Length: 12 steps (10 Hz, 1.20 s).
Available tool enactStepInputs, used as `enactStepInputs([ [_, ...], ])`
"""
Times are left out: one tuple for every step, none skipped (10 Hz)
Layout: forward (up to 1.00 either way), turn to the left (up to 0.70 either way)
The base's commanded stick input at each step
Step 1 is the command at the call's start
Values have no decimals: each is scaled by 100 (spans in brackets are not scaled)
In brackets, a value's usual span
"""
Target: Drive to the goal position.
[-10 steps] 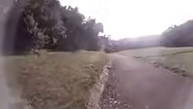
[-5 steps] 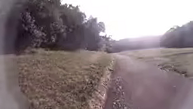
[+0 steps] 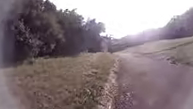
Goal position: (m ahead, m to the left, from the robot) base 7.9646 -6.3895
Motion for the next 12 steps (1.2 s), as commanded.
enactStepInputs([
  [70, -10],
  [70, -10],
  [70, -10],
  [70, -10],
  [70, -10],
  [70, -10],
  [70, -10],
  [70, -10],
  [70, -10],
  [70, -10],
  [70, -10],
  [70, -10],
])
